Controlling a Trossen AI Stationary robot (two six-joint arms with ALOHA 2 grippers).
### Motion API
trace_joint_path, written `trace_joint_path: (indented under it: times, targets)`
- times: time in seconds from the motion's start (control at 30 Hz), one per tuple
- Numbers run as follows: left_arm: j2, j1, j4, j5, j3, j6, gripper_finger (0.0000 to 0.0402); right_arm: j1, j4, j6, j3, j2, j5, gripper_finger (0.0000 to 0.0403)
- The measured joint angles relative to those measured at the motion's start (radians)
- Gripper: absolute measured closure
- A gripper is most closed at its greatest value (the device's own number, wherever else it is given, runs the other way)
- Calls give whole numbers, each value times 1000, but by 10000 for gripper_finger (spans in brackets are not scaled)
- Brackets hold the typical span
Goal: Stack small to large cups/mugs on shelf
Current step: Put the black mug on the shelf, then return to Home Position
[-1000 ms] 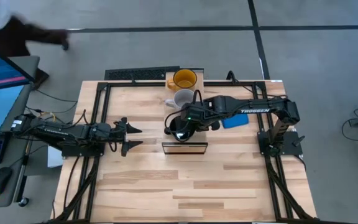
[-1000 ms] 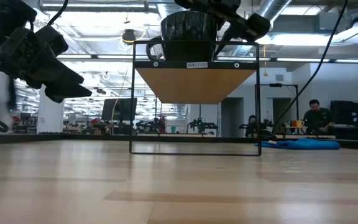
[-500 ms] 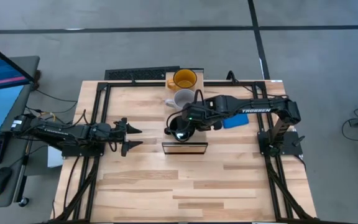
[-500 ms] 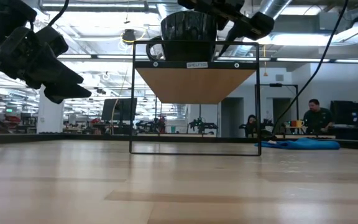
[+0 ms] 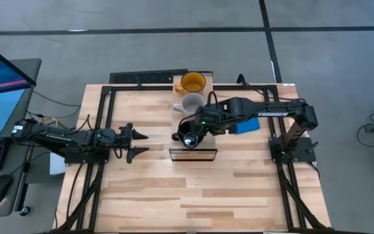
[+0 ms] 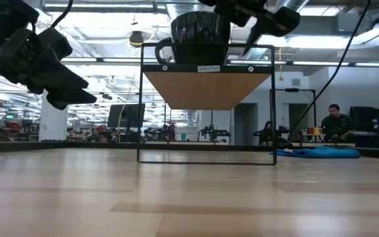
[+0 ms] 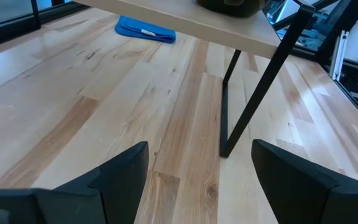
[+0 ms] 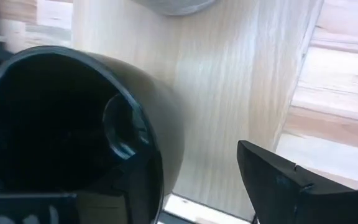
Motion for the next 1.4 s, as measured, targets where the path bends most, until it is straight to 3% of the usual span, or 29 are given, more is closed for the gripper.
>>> trace_joint_path:
  times: [0.57,1.1,1.3,1.4]
  targets:
    - [0,0,0,0,0,0,125,0,44,-18,4,-1,12,168]
    - [0,0,0,0,0,0,125,-3,-117,-63,211,0,57,168]
    - [0,0,0,0,0,0,125,10,-124,-153,324,0,116,168]
    - [0,0,0,0,0,0,125,24,-123,-249,379,0,197,168]
